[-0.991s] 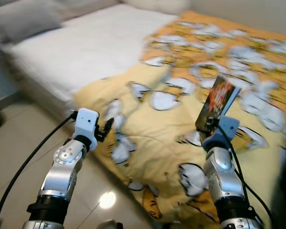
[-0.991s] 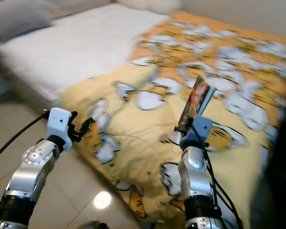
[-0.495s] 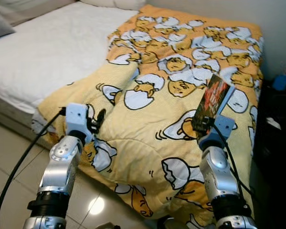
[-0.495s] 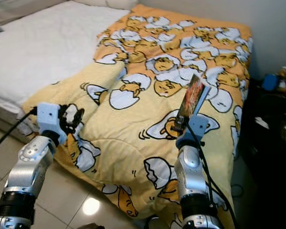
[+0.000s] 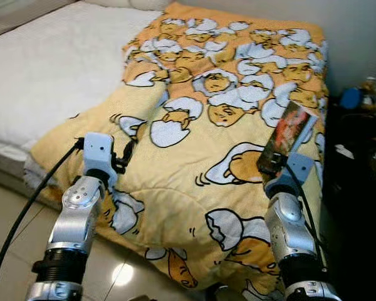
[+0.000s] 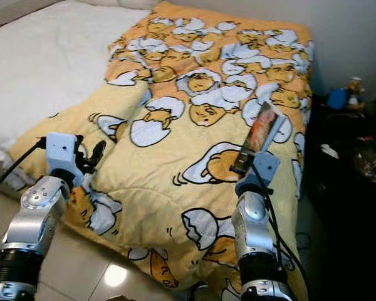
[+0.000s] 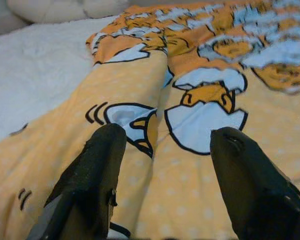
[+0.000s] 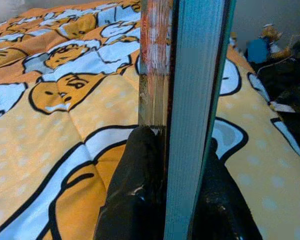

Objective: Clean up the room

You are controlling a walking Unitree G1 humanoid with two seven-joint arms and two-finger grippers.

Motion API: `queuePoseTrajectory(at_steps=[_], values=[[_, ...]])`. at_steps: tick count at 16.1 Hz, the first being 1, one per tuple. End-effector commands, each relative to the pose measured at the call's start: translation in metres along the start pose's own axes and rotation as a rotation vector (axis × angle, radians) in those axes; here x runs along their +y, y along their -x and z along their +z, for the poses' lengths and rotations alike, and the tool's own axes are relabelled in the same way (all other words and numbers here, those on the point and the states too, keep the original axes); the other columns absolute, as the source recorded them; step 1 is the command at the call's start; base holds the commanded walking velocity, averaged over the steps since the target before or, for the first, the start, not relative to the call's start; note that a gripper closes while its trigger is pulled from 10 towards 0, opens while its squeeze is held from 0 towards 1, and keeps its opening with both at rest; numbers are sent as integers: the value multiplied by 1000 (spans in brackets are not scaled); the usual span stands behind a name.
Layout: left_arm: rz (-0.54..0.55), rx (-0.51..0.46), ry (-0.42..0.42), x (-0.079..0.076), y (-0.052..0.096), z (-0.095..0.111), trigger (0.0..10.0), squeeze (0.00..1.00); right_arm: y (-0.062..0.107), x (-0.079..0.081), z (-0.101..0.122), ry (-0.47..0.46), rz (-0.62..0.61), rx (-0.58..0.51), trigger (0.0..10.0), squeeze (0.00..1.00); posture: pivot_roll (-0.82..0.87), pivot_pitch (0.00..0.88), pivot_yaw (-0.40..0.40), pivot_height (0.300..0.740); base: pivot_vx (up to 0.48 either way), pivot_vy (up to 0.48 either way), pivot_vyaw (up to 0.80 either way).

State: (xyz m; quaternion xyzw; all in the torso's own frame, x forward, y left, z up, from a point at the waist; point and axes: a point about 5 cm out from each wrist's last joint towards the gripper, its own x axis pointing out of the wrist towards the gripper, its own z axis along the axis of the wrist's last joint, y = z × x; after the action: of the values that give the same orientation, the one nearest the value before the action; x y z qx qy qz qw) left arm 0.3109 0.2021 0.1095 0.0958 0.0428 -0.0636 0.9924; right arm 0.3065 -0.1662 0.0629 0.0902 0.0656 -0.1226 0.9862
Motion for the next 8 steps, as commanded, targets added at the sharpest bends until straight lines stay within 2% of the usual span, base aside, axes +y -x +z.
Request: queuePoseTrajectory(at_steps=[1,2,3,4,6,8], values=[[-23,12,-33,-3,1,-4,10000,0,-3,8,7,18,42,-8,10000,0,50,0,9,740,0,0,-800],[-39,20,-17,-5,2,-6,10000,0,-3,9,5,52,44,7,10000,0,50,0,9,740,0,0,-800],[-52,26,-23,-8,2,-6,10000,0,-3,10,3,162,36,-8,10000,0,53,0,8,740,0,0,-800],[-60,29,-16,-10,1,-6,10000,0,-3,10,3,94,-1,-6,10000,0,52,0,8,740,0,0,-800],[-56,27,-23,-10,1,-6,10000,0,-2,12,3,50,30,1,10000,0,50,0,9,740,0,0,-800],[-54,24,-21,-9,1,-6,10000,0,-2,13,4,46,31,-6,10000,0,51,0,9,740,0,283,-800]])
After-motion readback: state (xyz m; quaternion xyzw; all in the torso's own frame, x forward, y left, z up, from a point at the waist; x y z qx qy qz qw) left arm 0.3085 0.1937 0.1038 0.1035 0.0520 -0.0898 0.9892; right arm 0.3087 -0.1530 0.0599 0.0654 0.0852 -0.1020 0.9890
